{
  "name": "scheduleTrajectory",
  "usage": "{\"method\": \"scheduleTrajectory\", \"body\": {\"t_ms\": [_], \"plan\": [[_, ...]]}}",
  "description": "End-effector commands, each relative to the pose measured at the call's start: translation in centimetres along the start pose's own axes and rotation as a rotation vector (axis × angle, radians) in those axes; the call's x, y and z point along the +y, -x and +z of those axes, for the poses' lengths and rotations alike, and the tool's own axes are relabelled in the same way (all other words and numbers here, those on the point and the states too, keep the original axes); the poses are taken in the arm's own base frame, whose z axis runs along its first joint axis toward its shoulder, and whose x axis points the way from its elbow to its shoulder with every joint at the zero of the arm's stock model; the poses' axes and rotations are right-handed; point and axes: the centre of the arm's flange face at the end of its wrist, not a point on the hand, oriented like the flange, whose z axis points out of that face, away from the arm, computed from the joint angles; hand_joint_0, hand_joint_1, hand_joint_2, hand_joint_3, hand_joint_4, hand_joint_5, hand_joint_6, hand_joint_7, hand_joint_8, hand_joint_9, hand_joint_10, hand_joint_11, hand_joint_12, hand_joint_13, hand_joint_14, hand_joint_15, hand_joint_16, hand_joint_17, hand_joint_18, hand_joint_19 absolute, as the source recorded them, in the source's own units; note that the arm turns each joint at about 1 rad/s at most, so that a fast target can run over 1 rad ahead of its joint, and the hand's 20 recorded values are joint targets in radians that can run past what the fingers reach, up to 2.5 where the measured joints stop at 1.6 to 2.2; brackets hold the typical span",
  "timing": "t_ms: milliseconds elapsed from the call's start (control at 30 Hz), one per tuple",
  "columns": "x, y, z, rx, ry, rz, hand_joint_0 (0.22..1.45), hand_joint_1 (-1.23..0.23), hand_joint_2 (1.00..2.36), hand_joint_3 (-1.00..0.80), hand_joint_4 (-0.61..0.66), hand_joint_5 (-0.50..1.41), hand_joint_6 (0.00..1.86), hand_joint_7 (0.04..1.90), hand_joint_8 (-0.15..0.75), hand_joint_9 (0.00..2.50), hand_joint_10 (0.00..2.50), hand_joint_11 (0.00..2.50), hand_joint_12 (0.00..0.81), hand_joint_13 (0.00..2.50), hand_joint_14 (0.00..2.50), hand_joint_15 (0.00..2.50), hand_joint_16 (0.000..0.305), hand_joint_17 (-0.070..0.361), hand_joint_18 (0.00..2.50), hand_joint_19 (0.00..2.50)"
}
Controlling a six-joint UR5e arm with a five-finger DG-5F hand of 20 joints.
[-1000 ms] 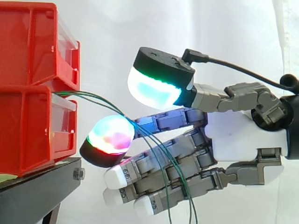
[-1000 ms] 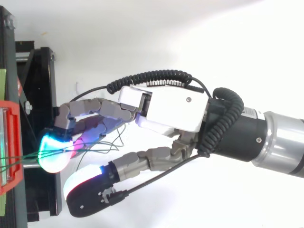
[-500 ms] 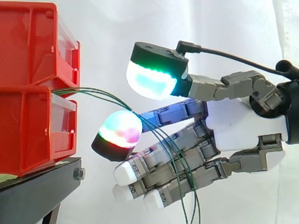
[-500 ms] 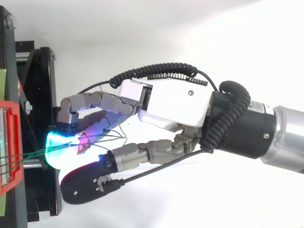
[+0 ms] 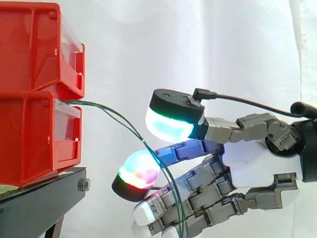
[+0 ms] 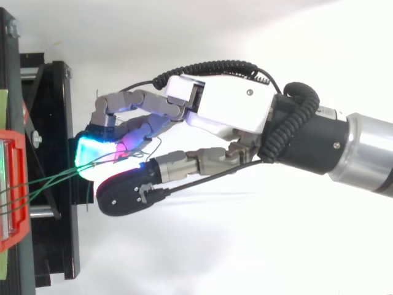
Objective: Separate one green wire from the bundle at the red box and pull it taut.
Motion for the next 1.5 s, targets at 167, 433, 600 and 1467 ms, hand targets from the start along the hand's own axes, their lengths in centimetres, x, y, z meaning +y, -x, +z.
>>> {"method": "scheduleTrajectory", "body": {"t_ms": [167,433,600,1467], "plan": [[0.5,0.2,0.4,0.029,0.031,0.015,0.58,-0.60,1.00,-0.46,0.18,-0.09,0.60,1.19,0.235,0.83,0.00,0.08,0.284,0.57,0.01,0.16,0.038,0.086,0.49,0.42],[1.4,-0.8,0.4,0.033,0.036,0.007,0.59,-0.66,1.00,-0.46,0.18,-0.10,0.65,1.10,0.232,0.82,0.00,0.10,0.282,0.57,0.01,0.16,0.038,0.086,0.49,0.43],[2.5,-1.2,0.5,0.025,0.051,0.008,0.60,-0.71,1.01,-0.41,0.16,-0.13,0.76,0.99,0.231,0.80,0.00,0.13,0.282,0.57,0.01,0.17,0.038,0.086,0.49,0.42],[4.5,-0.3,-1.0,0.045,-0.060,-0.032,0.60,-0.59,1.01,-0.37,0.16,-0.16,0.85,0.91,0.245,0.82,0.01,0.17,0.291,0.58,0.01,0.20,0.040,0.091,0.51,0.45]]}}
